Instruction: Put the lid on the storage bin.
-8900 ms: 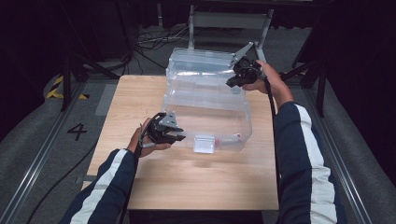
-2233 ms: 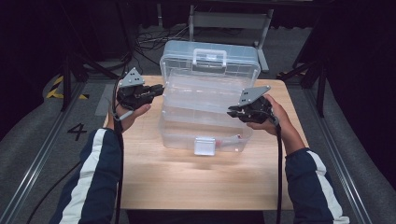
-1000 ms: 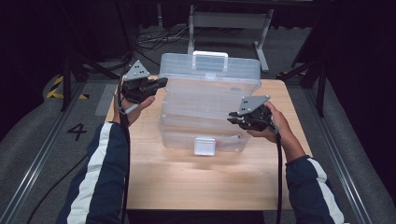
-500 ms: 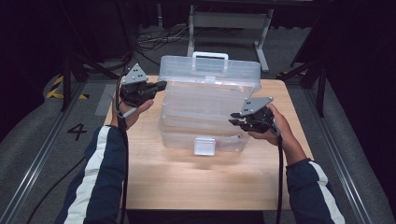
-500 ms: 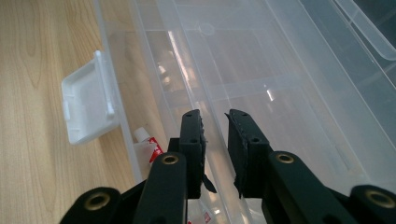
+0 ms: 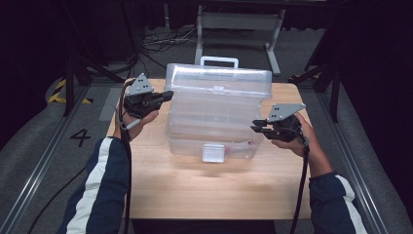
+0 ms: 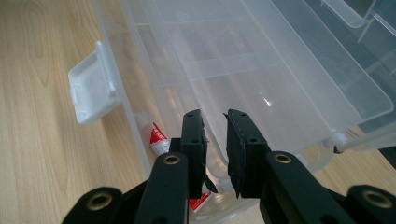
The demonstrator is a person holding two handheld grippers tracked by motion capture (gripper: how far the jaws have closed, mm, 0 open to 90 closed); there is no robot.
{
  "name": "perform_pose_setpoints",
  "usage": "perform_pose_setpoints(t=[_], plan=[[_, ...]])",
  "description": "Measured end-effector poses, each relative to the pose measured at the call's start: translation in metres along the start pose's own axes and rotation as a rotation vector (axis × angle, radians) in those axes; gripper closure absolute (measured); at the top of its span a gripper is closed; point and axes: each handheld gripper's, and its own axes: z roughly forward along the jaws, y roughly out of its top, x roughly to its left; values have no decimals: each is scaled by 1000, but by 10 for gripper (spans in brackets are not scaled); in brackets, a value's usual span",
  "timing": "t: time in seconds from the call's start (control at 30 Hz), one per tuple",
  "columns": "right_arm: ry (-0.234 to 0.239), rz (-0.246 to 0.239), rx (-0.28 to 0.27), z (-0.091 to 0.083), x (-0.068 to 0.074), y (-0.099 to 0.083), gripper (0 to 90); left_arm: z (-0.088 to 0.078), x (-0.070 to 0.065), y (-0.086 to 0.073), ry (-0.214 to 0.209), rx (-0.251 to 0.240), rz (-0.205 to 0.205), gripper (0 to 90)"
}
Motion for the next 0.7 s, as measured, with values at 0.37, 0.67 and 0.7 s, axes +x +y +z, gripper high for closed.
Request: perform_pose_setpoints(t=[0.37, 0.67, 0.7], plan=[[-28, 19, -11, -13, 1, -8, 772, -3, -7, -9, -14, 24, 16, 900], [-51, 43, 5, -18, 0, -21, 770, -3, -15, -19, -36, 43, 24, 900], [-51, 43, 5, -18, 0, -21, 770, -3, -15, -19, -36, 43, 24, 900]])
